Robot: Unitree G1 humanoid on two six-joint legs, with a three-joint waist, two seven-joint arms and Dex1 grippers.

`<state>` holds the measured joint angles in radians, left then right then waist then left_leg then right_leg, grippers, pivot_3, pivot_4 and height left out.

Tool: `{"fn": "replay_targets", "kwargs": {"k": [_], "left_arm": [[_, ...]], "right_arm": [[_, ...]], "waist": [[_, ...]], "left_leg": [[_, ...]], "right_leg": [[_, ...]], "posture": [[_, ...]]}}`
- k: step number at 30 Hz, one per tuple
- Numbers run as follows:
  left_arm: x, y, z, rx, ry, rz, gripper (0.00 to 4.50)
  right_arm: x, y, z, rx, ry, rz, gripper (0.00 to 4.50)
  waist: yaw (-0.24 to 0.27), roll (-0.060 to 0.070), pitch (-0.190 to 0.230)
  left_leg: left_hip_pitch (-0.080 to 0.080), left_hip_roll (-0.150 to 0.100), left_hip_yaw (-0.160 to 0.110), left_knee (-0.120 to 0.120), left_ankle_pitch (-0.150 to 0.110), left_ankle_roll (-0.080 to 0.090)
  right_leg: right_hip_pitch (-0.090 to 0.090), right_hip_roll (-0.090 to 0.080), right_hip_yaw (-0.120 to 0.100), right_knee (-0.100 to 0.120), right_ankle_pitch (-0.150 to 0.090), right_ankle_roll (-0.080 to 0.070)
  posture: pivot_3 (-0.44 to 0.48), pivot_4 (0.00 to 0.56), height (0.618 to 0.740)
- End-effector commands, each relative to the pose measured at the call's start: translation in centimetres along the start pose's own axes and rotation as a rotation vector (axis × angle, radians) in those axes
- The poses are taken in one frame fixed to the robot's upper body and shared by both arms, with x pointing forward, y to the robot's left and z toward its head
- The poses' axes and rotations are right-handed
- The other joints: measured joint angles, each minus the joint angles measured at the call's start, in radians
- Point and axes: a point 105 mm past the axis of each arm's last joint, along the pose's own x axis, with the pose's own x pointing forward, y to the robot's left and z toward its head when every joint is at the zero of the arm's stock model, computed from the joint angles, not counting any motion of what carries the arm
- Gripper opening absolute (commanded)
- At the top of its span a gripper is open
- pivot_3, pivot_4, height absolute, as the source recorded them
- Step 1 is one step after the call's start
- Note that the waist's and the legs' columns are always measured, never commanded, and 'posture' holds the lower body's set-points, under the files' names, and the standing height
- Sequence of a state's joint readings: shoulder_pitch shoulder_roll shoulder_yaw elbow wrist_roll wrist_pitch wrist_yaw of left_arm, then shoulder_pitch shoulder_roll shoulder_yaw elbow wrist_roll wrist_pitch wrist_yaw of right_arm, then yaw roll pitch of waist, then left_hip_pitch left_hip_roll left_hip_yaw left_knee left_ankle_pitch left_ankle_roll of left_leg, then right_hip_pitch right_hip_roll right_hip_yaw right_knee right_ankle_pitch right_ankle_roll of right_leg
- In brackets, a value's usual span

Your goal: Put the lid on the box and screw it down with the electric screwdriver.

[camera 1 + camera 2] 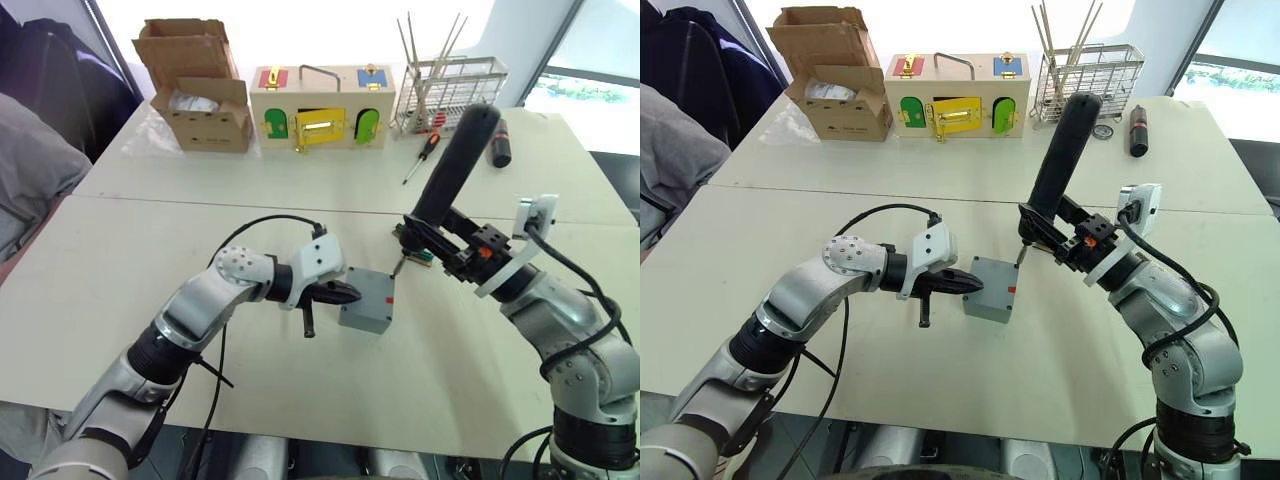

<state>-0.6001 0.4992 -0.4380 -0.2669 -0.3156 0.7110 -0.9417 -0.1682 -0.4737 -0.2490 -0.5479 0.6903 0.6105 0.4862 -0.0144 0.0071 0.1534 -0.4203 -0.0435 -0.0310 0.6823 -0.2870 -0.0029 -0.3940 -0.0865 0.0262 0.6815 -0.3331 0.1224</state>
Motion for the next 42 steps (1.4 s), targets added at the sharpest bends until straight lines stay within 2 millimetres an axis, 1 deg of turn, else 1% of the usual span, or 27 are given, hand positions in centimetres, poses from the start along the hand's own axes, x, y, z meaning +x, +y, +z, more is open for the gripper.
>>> {"fn": "replay_targets", "kwargs": {"k": [1, 6, 9, 13, 15, 16, 17, 18, 21, 26, 32, 37, 42], "left_arm": [[0.1, -0.2, -0.8, -0.016, 0.028, -0.003, 0.0], [0.4, -0.4, -1.5, -0.015, 0.054, -0.008, 0.0], [0.5, -0.6, -1.6, -0.038, 0.054, -0.015, 0.0], [0.9, -0.1, -3.3, -0.045, 0.12, 0.02, 0.0], [1.1, -0.3, -3.7, -0.05, 0.131, 0.009, 0.0], [1.1, -0.5, -3.9, -0.05, 0.136, 0.002, 0.0], [1.2, -0.6, -4.1, -0.059, 0.139, -0.003, 0.0], [1.3, -0.8, -4.2, -0.068, 0.14, -0.008, 0.0], [1.4, -1.1, -4.5, -0.08, 0.147, -0.014, 0.0], [1.4, -1.3, -4.7, -0.088, 0.165, -0.009, 0.0], [1.3, -1.3, -4.7, -0.092, 0.165, -0.008, 0.0], [1.2, -1.3, -4.5, -0.086, 0.162, -0.007, 0.0], [1.1, -1.2, -4.2, -0.076, 0.153, -0.002, 0.0]], "right_arm": [[0.3, 0.9, 0.5, -0.081, -0.024, 0.022, 1.9], [0.6, 2.1, -0.6, -0.085, -0.002, 0.061, 1.9], [0.4, 2.6, -1.2, -0.065, 0.024, 0.086, 1.9], [-0.5, 3.2, -3.6, -0.061, 0.124, 0.119, 1.9], [-0.7, 3.4, -4.3, -0.061, 0.15, 0.13, 1.9], [-0.7, 3.4, -4.6, -0.06, 0.158, 0.132, 1.9], [-0.7, 3.3, -5.0, -0.059, 0.168, 0.131, 1.9], [-0.7, 3.2, -5.2, -0.058, 0.175, 0.131, 1.9], [-0.7, 3.1, -5.8, -0.055, 0.194, 0.132, 1.9], [-0.7, 2.9, -6.6, -0.047, 0.223, 0.126, 1.9], [-0.8, 2.7, -7.0, -0.042, 0.235, 0.127, 1.9], [-0.9, 2.3, -7.3, -0.044, 0.255, 0.108, 1.9], [-1.0, 1.8, -8.2, -0.056, 0.297, 0.082, 1.9]], "waist": [[0.0, 0.0, 0.0], [0.0, -0.001, 0.0], [0.0, -0.002, -0.001], [0.001, -0.004, -0.003], [0.001, -0.007, -0.007], [0.001, -0.012, -0.01], [0.001, -0.014, -0.013], [0.001, -0.017, -0.015], [0.001, -0.019, -0.019], [0.001, -0.021, -0.025], [0.002, -0.024, -0.031], [0.003, -0.024, -0.033], [0.003, -0.023, -0.034]], "left_leg": [[0.0, 0.0, 0.0, 0.0, 0.0, 0.0], [0.004, 0.0, 0.0, -0.001, -0.001, 0.001], [0.007, 0.0, 0.0, -0.001, -0.003, 0.005], [0.011, 0.0, 0.0, -0.003, -0.004, 0.006], [0.018, 0.003, -0.002, -0.006, -0.005, 0.009], [0.024, 0.003, -0.002, -0.009, -0.005, 0.009], [0.033, 0.003, -0.002, -0.014, -0.006, 0.009], [0.037, 0.003, -0.002, -0.017, -0.006, 0.009], [0.049, 0.006, -0.002, -0.023, -0.007, 0.01], [0.049, 0.006, -0.003, -0.025, -0.007, 0.01], [0.049, 0.006, -0.003, -0.027, -0.007, 0.009], [0.049, 0.006, -0.003, -0.031, -0.007, 0.009], [0.049, 0.006, -0.003, -0.032, -0.007, 0.009]], "right_leg": [[0.0, 0.0, 0.0, 0.0, 0.0, 0.0], [0.004, 0.0, 0.0, -0.001, 0.0, 0.0], [0.007, 0.0, 0.0, -0.001, 0.0, 0.0], [0.011, 0.0, 0.0, -0.002, 0.0, 0.0], [0.023, 0.003, -0.001, -0.015, 0.0, 0.0], [0.028, 0.003, -0.001, -0.017, 0.0, 0.0], [0.036, 0.003, -0.001, -0.021, 0.0, 0.0], [0.04, 0.003, -0.001, -0.025, -0.001, 0.0], [0.053, 0.003, -0.001, -0.033, -0.001, -0.001], [0.053, 0.0, -0.001, -0.035, -0.001, -0.001], [0.053, -0.001, -0.001, -0.037, -0.001, -0.003], [0.053, -0.002, -0.001, -0.04, -0.002, -0.004], [0.054, -0.003, -0.001, -0.043, -0.001, -0.004]], "posture": [[0.0, 0.15, 0.74], [0.0, 0.15, 0.74], [0.0, 0.15, 0.74], [0.0, 0.15, 0.74], [0.0, 0.15, 0.74], [0.0, 0.15, 0.74], [0.0, 0.15, 0.74], [0.0, 0.15, 0.74], [0.0, 0.15, 0.74], [0.0, 0.15, 0.74], [0.0, 0.15, 0.74], [0.0, 0.15, 0.74], [0.0, 0.15, 0.74]]}}
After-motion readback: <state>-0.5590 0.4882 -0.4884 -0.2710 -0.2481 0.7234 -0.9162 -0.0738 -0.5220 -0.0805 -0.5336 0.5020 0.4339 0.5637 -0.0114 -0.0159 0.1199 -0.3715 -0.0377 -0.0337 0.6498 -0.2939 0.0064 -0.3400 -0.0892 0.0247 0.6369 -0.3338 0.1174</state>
